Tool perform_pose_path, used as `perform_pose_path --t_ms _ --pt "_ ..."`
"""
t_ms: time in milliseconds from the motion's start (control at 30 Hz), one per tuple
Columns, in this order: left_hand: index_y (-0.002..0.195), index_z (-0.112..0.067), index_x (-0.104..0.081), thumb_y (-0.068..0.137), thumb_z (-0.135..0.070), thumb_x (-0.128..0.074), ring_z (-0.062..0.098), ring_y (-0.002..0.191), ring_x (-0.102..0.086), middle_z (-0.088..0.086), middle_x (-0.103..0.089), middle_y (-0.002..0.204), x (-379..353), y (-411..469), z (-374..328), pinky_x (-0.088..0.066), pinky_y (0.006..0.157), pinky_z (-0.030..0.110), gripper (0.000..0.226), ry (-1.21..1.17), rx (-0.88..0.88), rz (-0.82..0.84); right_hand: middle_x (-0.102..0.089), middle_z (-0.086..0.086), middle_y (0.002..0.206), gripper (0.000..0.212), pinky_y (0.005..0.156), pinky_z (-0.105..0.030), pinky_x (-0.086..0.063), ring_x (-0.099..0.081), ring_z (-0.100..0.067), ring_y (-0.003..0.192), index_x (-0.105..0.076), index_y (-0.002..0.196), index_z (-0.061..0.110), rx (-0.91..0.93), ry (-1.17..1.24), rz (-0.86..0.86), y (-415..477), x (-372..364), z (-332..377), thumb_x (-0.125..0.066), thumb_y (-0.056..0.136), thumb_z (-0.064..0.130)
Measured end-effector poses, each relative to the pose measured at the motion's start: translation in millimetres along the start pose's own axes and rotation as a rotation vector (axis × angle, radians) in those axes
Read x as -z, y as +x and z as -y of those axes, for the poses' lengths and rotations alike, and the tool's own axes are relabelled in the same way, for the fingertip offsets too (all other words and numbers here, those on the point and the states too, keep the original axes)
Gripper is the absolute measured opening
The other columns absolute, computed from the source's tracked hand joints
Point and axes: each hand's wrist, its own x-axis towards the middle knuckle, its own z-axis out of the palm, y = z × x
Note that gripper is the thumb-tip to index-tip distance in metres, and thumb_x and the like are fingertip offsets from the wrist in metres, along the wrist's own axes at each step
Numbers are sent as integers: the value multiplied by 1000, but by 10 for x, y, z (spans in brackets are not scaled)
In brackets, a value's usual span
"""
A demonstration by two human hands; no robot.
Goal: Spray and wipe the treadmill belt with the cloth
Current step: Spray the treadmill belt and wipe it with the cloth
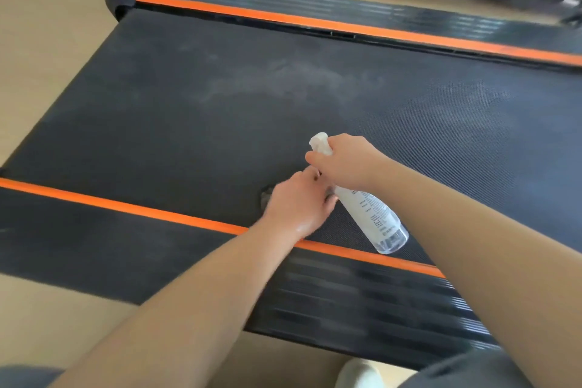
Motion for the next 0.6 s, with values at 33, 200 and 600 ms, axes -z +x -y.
perform_pose_path --t_ms 33,200,600 --pt "124 -26 -56 101 -47 -43 28 108 -59 3 -54 122 44 56 168 -46 73 39 34 26 -10 -14 -68 -4 75 40 56 -30 -39 -59 -20 73 -60 81 8 5 9 7 2 11 -12 -47 99 41" --pt "111 -22 -59 101 -43 -50 39 105 -58 13 -54 113 316 288 1256 -48 80 46 24 52 382 -221 -67 -4 71 45 55 -29 -37 -58 -15 69 -64 85 3 21 -7 91 20 -11 -117 -46 101 42" --pt "94 -30 -67 91 -47 -58 17 85 -63 -9 -58 91 -109 -97 119 -51 59 34 20 -115 -284 -17 -64 -9 78 31 62 -31 -44 -56 -29 76 -51 80 11 -82 202 31 270 176 -472 -46 99 34"
